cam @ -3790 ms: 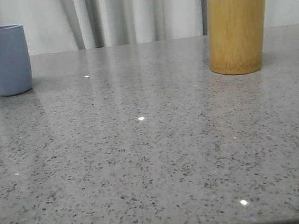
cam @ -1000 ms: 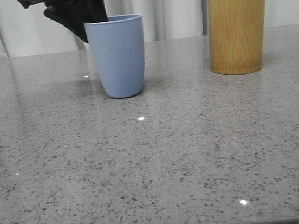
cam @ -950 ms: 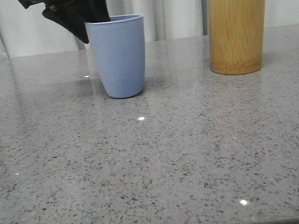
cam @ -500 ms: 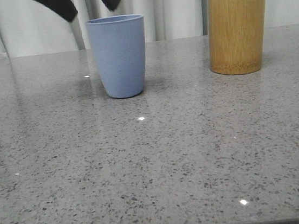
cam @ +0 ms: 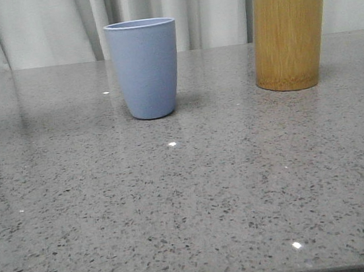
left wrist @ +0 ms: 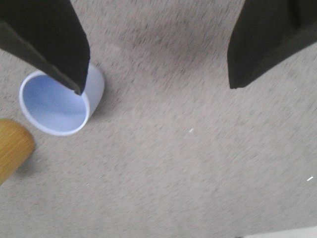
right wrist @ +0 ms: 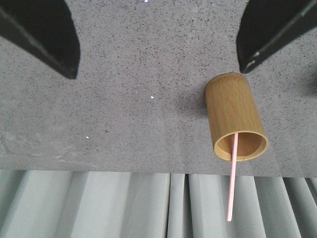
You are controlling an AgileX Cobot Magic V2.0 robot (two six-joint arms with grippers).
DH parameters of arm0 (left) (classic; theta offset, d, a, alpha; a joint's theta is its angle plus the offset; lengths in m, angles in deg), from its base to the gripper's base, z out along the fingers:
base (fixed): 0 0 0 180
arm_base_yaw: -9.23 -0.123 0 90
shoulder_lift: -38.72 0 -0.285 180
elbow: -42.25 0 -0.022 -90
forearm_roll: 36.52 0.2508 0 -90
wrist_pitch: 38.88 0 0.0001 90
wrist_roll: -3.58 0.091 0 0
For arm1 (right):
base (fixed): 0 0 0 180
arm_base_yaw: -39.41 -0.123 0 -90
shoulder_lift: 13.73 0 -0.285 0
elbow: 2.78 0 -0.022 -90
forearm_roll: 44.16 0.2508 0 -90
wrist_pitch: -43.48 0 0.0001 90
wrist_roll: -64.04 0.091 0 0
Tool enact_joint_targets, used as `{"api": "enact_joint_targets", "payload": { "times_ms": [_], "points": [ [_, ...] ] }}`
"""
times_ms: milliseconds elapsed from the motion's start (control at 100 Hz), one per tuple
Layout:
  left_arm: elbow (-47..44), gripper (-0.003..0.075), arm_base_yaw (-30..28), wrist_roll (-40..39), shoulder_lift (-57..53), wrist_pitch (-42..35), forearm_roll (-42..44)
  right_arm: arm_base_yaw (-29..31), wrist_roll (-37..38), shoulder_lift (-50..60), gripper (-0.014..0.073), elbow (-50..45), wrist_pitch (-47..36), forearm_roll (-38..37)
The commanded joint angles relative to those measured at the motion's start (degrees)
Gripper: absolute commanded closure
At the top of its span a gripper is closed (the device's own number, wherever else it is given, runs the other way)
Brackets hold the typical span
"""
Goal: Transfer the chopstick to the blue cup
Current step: 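Open the left gripper and lift it away from the blue cup, then reach the right gripper to the bamboo cup and grasp the pink chopstick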
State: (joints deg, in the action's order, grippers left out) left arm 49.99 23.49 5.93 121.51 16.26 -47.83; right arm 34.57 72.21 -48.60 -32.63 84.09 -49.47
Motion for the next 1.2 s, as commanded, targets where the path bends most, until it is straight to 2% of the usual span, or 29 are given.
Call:
{"api": "enact_joint_targets", "payload": {
  "times_ms": [0, 210, 470, 590, 780, 990, 1190],
  "points": [
    [-6.1, 0.0164, -1.9, -0.7, -8.5, -5.4, -0.7, 0.3, -0.3, -0.8, -0.0041, 1.8, -4.2, -0.6],
    [-25.6, 0.0164, -6.0, -1.7, -26.1, -13.8, -0.7, 0.3, -0.3, -0.8, -0.0041, 1.8, -4.2, -0.6],
    [-41.3, 0.0164, -8.8, -1.9, -42.7, -14.5, -0.7, 0.3, -0.3, -0.8, -0.0041, 1.8, -4.4, -0.6],
    [-44.4, 0.0164, -8.8, -1.9, -46.4, -14.5, -0.6, 0.3, -0.3, -0.8, -0.0041, 1.8, -6.3, 0.5],
    [-45.2, 0.0164, -8.8, -1.9, -47.0, -14.5, -0.6, 0.3, -0.3, -3.7, -0.0041, 1.8, -16.9, 4.7],
    [-45.2, 0.0164, -8.8, -1.9, -47.0, -14.6, -0.6, 0.0, -0.3, -14.1, -0.0041, 2.4, -29.0, 5.3],
    [-45.2, 0.0164, -8.8, -1.9, -47.0, -14.5, -0.6, -3.1, -0.3, -26.8, -0.0041, 6.9, -35.1, 5.3]
  ]
}}
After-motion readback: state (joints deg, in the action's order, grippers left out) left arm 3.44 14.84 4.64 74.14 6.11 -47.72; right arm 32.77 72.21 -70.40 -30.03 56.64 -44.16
